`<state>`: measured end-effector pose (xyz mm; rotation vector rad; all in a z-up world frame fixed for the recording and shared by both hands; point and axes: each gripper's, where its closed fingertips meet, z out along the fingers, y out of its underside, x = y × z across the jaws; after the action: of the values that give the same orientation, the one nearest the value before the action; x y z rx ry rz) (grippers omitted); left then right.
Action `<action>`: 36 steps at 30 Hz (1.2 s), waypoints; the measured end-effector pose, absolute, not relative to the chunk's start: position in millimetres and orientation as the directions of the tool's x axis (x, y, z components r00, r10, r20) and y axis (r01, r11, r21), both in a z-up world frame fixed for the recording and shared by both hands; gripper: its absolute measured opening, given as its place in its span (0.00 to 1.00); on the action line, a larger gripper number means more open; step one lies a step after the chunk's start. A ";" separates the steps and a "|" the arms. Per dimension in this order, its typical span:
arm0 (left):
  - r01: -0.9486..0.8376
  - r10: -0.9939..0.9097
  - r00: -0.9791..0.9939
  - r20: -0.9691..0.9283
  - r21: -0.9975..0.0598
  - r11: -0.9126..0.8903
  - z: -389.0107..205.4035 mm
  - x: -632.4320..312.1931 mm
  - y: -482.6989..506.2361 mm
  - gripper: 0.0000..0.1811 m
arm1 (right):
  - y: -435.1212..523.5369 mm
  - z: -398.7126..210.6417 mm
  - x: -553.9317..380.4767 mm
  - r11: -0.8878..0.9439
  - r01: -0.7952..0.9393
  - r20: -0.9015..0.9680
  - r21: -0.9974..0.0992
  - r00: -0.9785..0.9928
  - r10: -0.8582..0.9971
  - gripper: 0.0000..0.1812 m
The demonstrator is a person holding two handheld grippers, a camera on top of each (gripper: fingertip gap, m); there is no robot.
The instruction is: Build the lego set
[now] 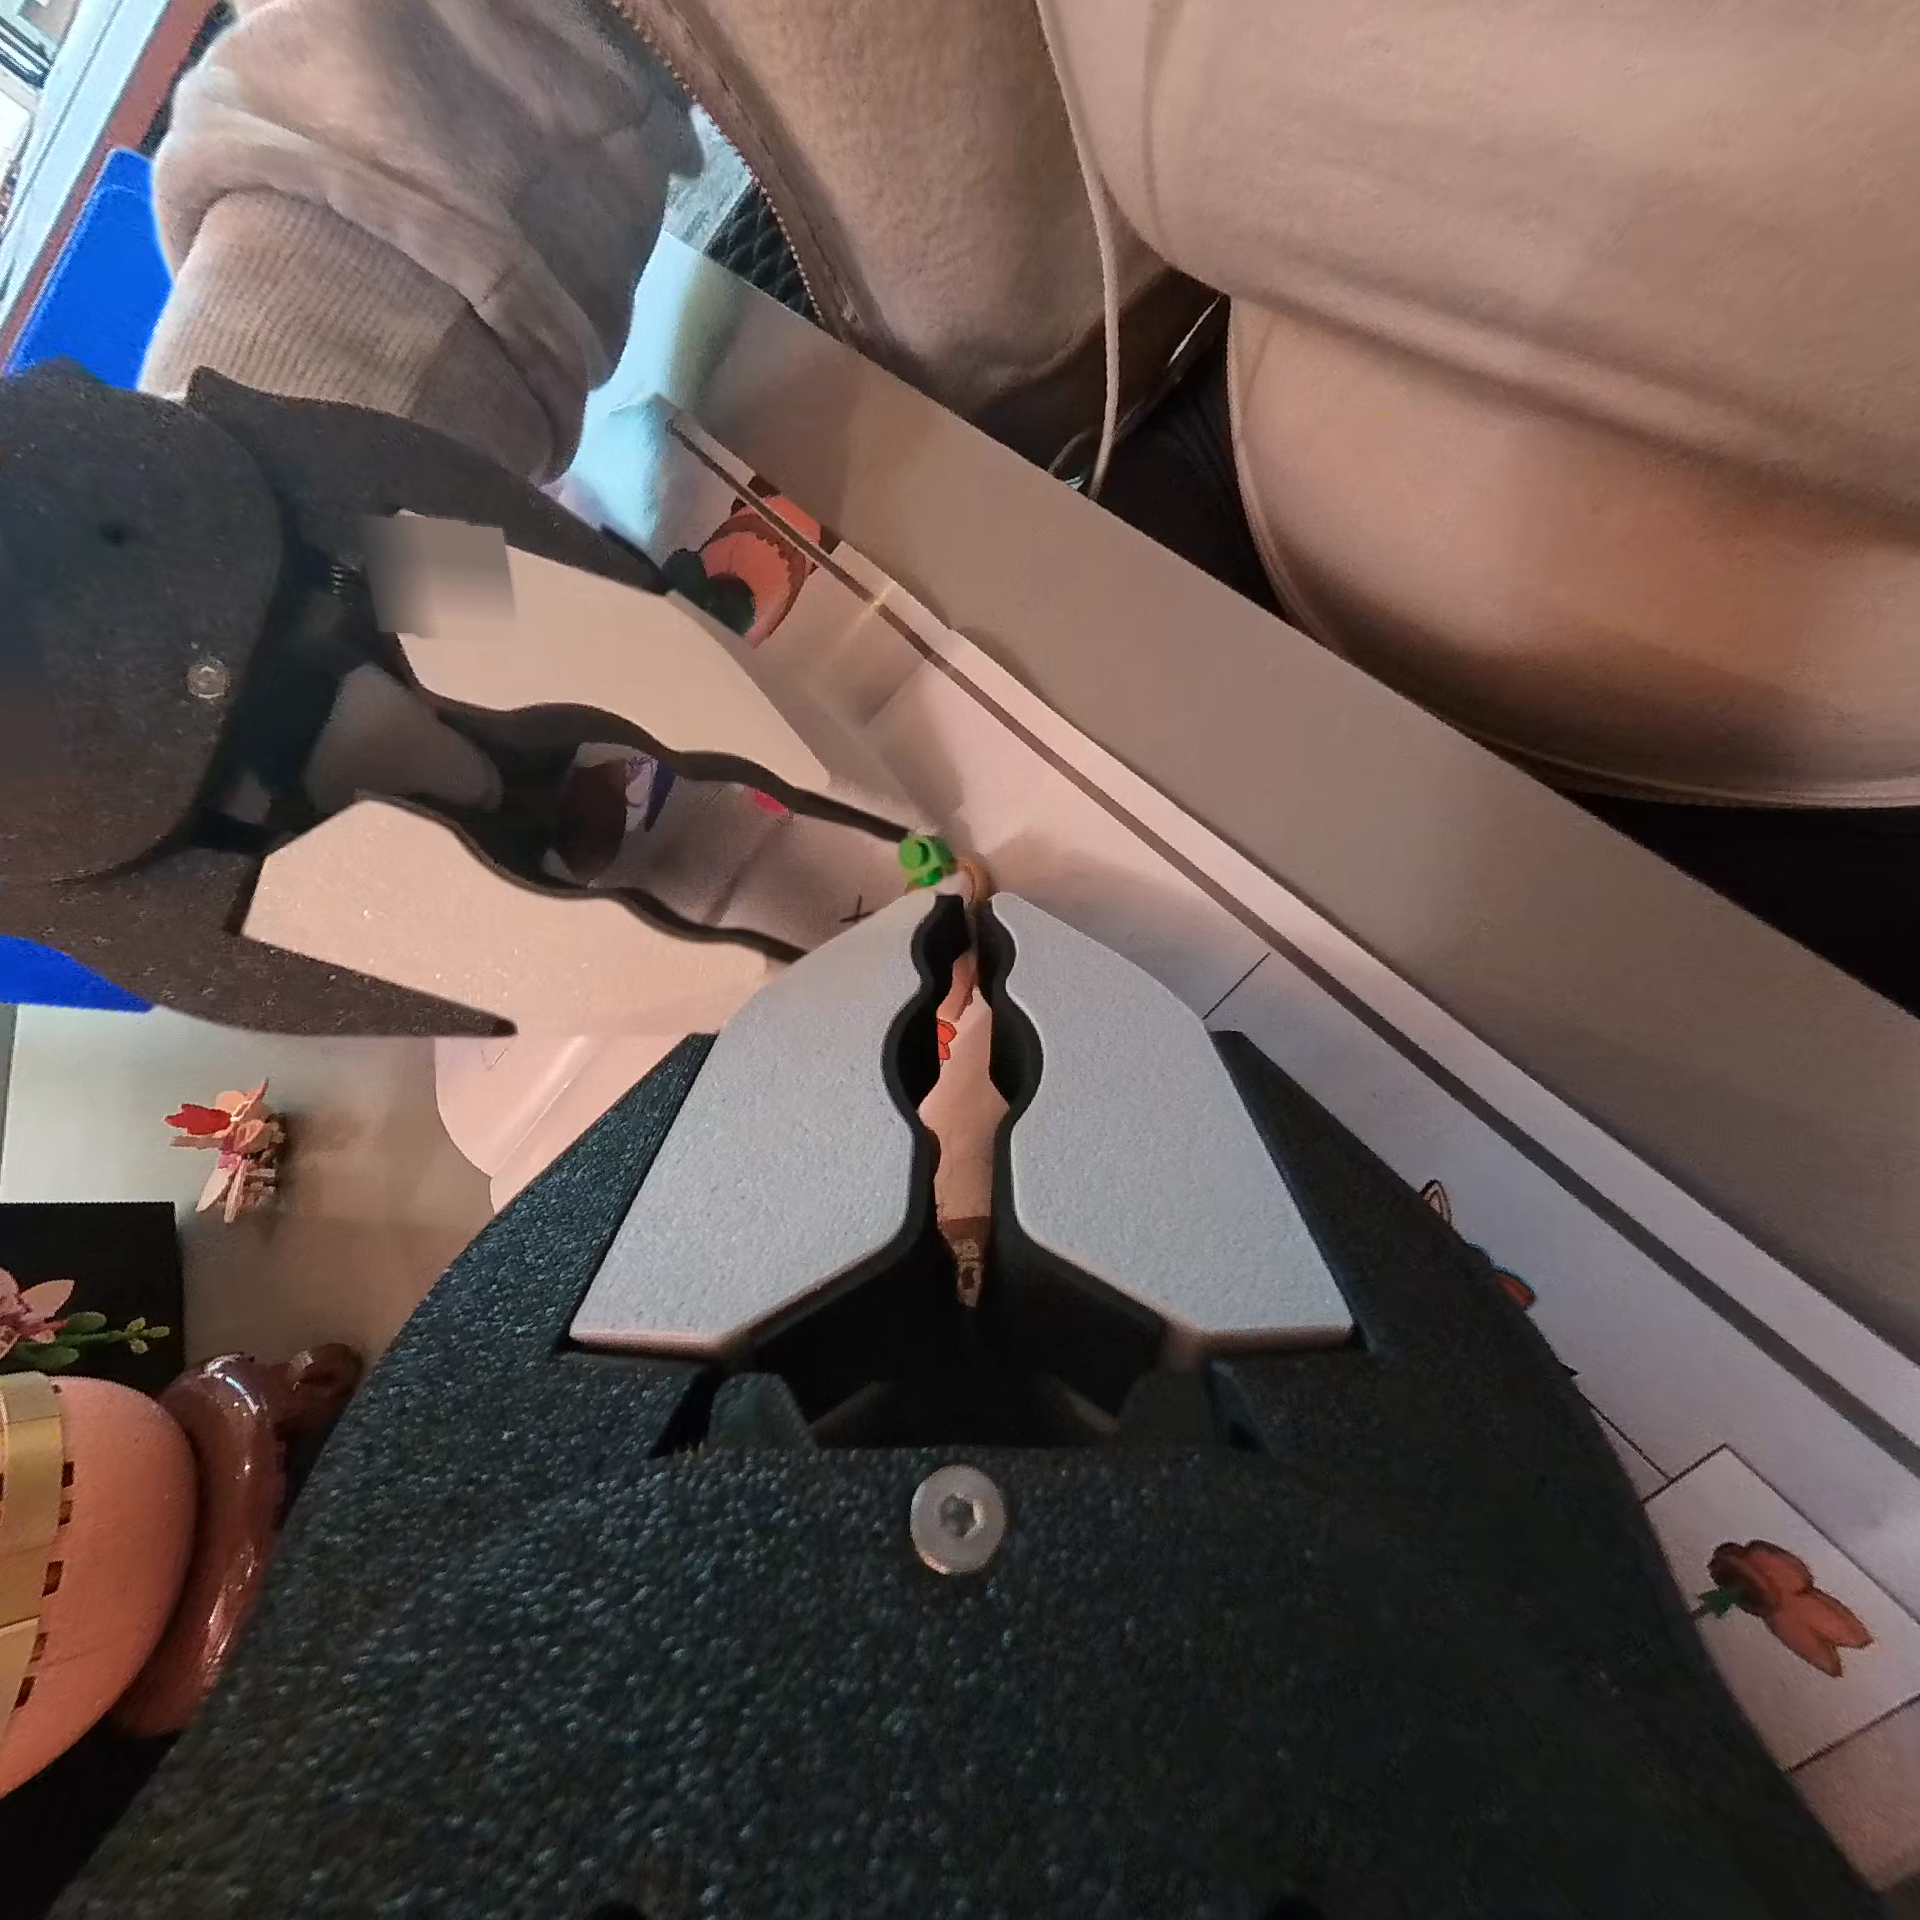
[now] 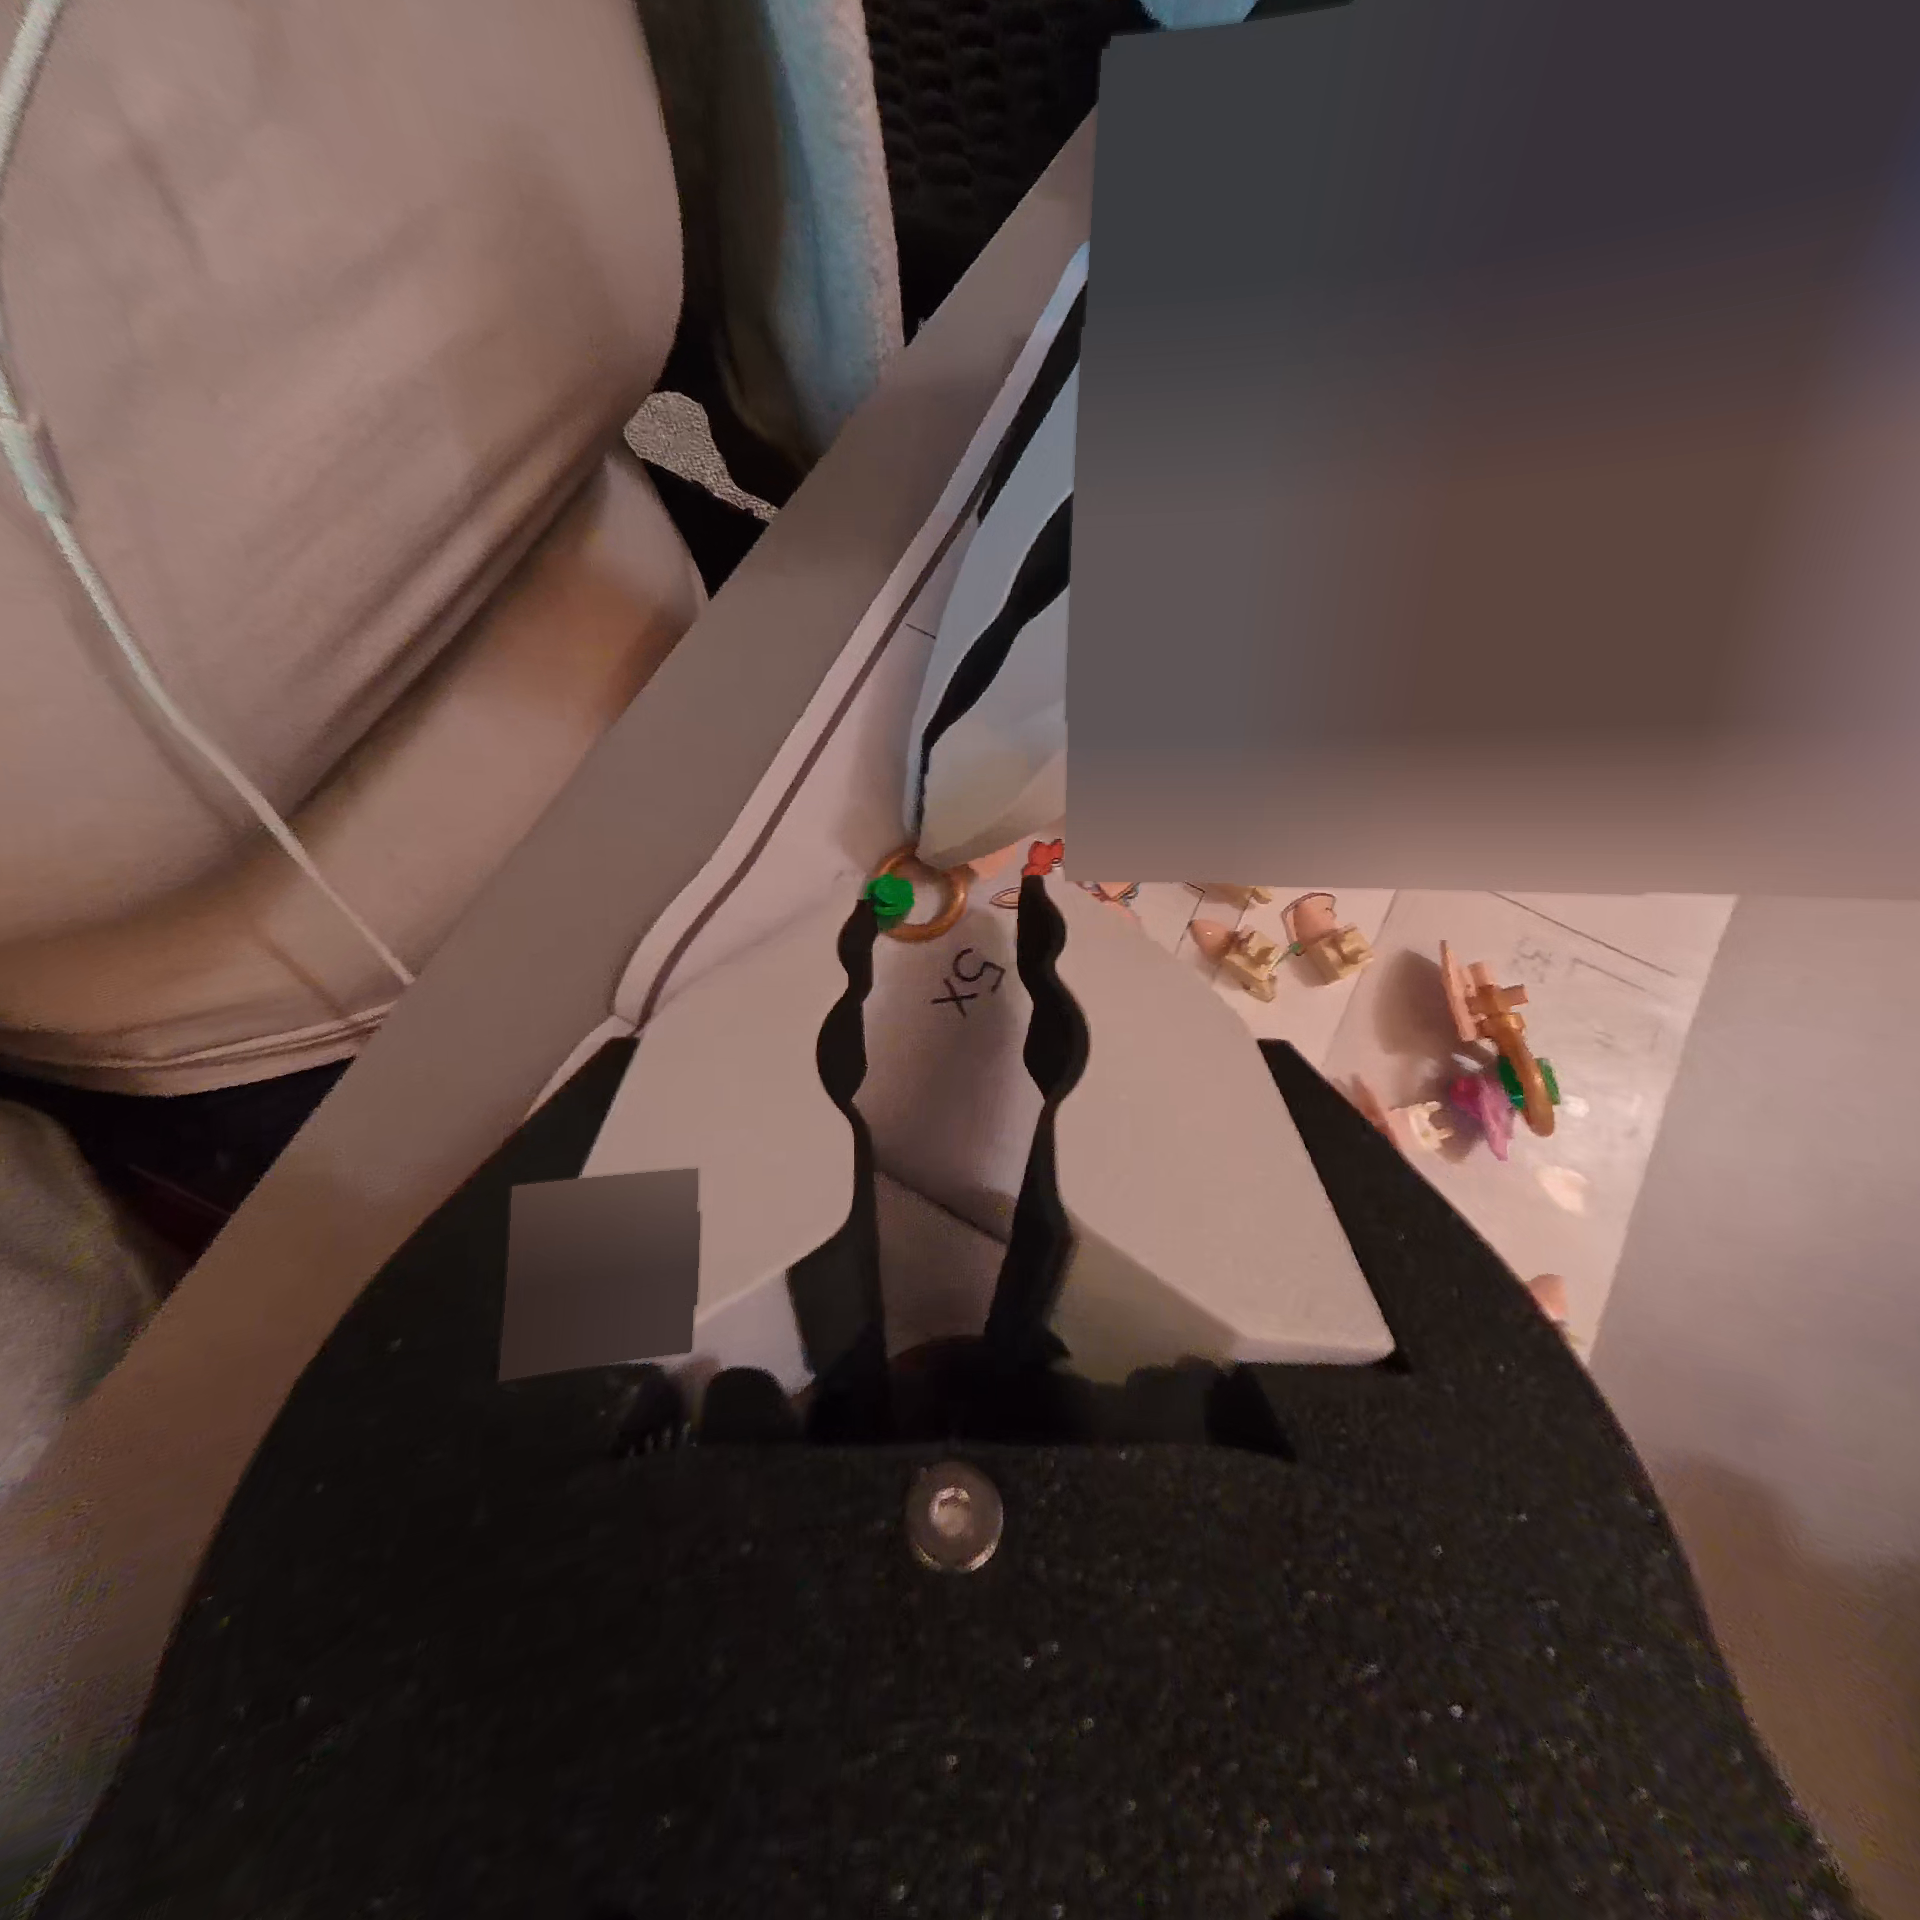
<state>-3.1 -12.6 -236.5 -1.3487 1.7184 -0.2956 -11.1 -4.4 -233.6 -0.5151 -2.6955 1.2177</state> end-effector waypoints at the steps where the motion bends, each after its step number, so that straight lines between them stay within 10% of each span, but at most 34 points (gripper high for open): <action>1: -0.651 -0.867 0.004 -0.499 -0.659 0.376 -236.5 -3.2 -12.6 0.02 | -4.3 -234.4 -9.2 0.611 0.261 -0.022 -0.747 -0.929 0.370 0.14; 18: -0.651 -0.856 0.006 -0.516 -0.652 0.389 -236.0 -3.2 -12.3 0.02 | -2.8 -221.9 -3.8 0.492 0.439 -0.106 -0.752 -0.817 0.566 0.03; 28: -0.652 -0.852 0.009 -0.524 -0.649 0.392 -235.9 -3.2 -11.9 0.02 | -4.2 -223.8 -8.5 0.050 0.632 -0.087 -0.773 -0.184 0.979 0.04; 36: -0.652 -0.848 0.010 -0.530 -0.647 0.396 -235.7 -3.1 -11.7 0.02 | -10.8 -233.2 -2.1 0.190 0.599 0.067 -0.778 -0.222 0.973 0.00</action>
<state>-3.1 -11.7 -235.7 -1.3253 1.7098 -0.2608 -2.1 -10.8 -233.2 -1.4664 -1.9014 0.8499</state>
